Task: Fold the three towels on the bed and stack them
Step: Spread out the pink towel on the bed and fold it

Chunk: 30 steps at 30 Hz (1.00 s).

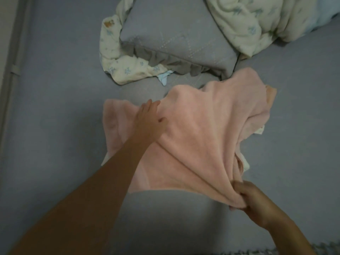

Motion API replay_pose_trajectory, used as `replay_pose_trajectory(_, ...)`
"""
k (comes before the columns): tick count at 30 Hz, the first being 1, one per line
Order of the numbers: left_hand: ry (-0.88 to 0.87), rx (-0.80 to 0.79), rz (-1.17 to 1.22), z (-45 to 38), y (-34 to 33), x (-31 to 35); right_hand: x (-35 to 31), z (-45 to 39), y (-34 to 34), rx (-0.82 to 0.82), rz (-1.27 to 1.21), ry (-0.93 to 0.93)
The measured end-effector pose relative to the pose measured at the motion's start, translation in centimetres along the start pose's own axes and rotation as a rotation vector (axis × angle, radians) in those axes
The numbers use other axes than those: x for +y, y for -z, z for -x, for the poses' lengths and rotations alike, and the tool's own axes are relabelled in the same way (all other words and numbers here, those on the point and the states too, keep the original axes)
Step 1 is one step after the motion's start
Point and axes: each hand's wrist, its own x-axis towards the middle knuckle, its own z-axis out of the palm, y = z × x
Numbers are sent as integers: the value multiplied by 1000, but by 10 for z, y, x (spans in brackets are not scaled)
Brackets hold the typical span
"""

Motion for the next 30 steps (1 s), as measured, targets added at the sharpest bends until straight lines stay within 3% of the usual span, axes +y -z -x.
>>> replay_pose_trajectory(2, 10, -100, -101, -13, -7, 6, 18, -12, 23, 159, 60, -79)
replay_pose_trajectory(5, 33, -181, -129, -14, -17, 21, 28, -28, 29, 331, 51, -46)
replay_pose_trajectory(10, -87, -190, 33, 44, -16, 49, 10, -41, -10, 279, -167, 16)
replay_pose_trajectory(12, -106, -96, -29, 77, -22, 45, -1, -45, -31, 232, -233, 94)
replay_pose_trajectory(15, 235, 118, -30, 106, -27, 17, -11, -51, -55, 223, -323, 203)
replay_pose_trajectory(18, 493, 189, 178, 110, -28, -11, -17, -57, -60, 242, -351, 214)
replay_pose_trajectory(21, 557, 176, 471, 113, -41, -9, -14, -59, -53, 214, -399, 197)
replay_pose_trajectory(24, 633, 49, 908, 101, -51, 20, -13, -56, -45, 169, -504, 190)
replay_pose_trajectory(28, 458, -89, 1362, 48, -50, 70, -32, -42, -24, 202, -699, 301)
replay_pose_trajectory(30, 360, -237, 1368, 23, -42, 103, -53, -27, -7, 250, -737, 395)
